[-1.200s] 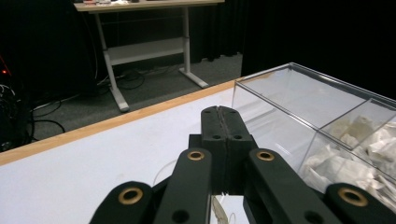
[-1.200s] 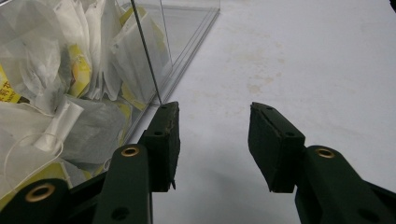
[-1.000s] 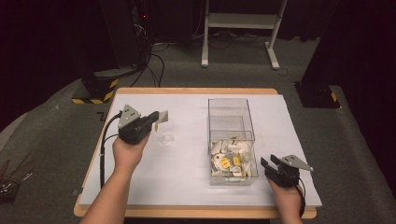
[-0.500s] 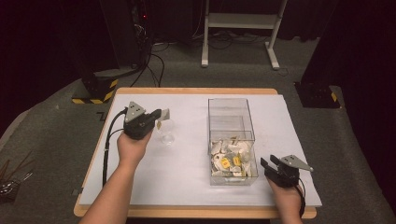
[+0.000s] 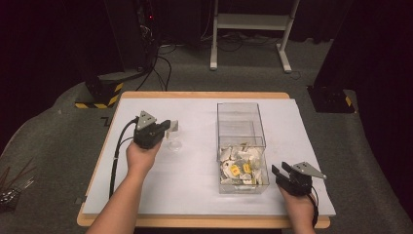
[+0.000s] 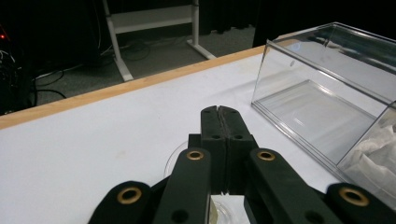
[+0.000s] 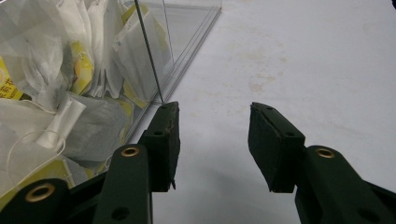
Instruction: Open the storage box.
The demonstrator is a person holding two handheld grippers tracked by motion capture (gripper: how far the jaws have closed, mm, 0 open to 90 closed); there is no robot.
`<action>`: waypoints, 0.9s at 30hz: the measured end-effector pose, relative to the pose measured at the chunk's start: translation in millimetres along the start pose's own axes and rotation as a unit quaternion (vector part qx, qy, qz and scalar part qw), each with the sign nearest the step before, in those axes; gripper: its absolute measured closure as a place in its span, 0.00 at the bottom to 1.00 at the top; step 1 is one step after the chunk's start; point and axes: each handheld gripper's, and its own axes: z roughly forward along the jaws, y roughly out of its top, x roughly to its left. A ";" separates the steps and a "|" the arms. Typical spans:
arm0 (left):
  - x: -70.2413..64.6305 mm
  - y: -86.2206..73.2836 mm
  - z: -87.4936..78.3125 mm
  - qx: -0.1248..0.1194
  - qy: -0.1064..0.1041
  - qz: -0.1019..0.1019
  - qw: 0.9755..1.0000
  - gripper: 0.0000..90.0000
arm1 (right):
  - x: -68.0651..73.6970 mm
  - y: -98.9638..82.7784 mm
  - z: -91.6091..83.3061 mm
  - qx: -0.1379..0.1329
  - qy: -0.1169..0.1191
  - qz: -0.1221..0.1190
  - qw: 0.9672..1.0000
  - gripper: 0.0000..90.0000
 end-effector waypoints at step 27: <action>-6.8 -6.5 -14.0 -0.008 0.010 0.015 1.000 0.85 | 0.1 0.2 0.8 -0.001 0.000 -0.004 1.000 0.60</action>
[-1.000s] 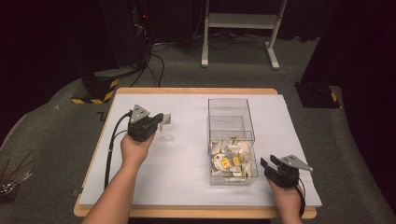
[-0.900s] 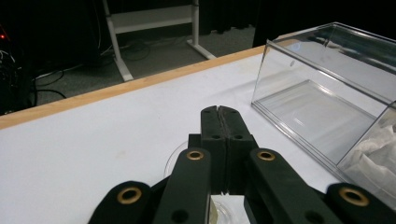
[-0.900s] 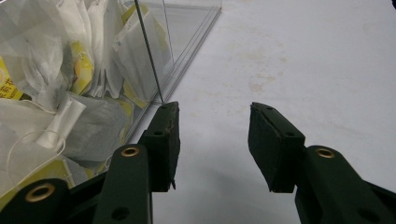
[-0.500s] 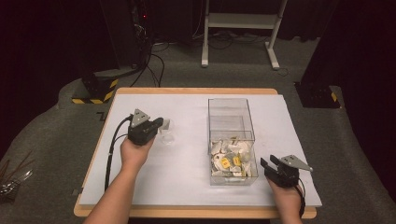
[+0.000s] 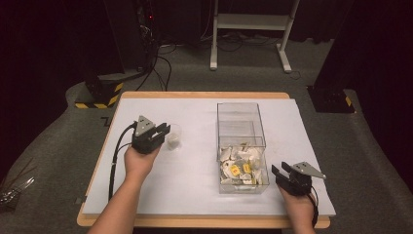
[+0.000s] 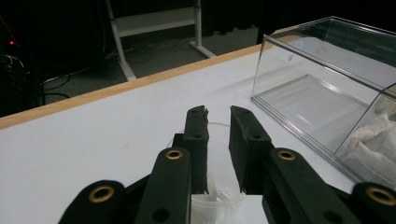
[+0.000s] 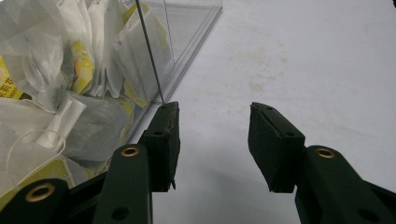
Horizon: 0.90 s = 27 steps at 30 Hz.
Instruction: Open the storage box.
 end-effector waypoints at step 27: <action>3.5 -15.6 -22.9 0.006 -0.002 -0.013 1.000 0.76 | 0.8 -0.4 -0.6 0.000 -0.002 0.001 1.000 0.60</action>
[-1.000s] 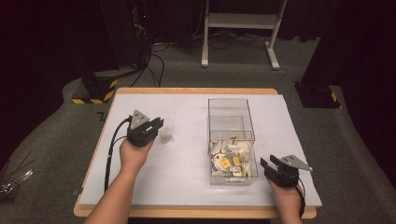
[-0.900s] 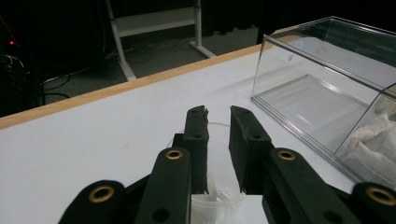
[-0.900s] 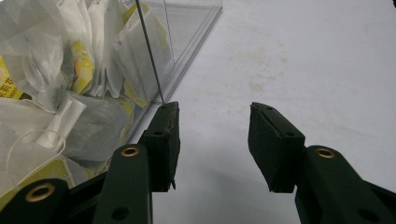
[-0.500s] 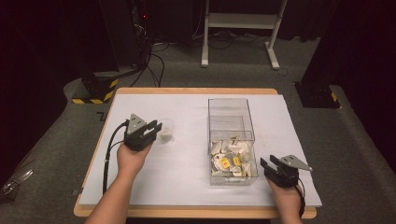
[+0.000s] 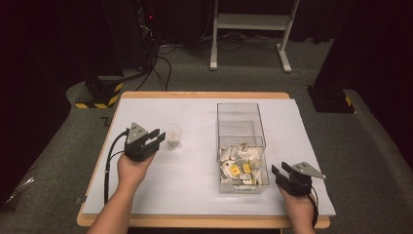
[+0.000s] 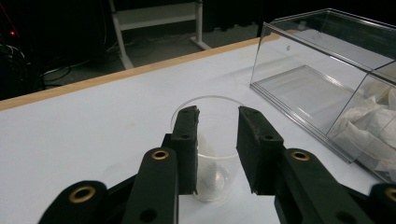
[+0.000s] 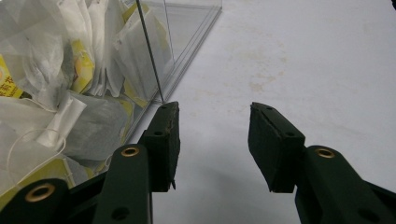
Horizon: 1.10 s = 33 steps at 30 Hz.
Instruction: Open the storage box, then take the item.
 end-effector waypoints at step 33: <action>-4.0 -26.1 -6.8 0.015 -0.022 -0.001 1.000 0.73 | 5.2 -1.8 -0.2 0.005 -0.007 -0.019 1.000 0.60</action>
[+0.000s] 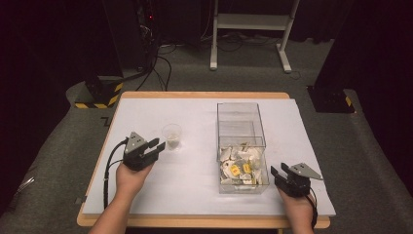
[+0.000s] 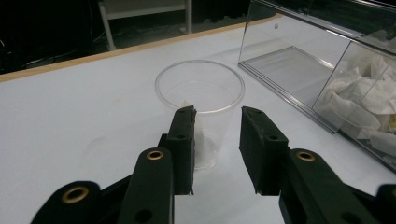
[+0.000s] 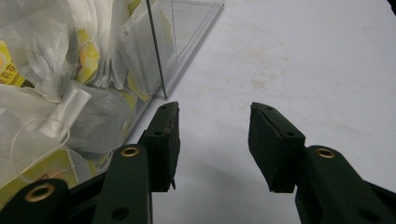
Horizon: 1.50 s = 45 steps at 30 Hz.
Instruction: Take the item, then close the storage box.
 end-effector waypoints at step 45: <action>11.7 -78.5 -5.9 0.145 0.023 -0.009 0.989 0.23 | -1.1 1.3 -3.6 -0.005 0.014 0.003 1.000 0.57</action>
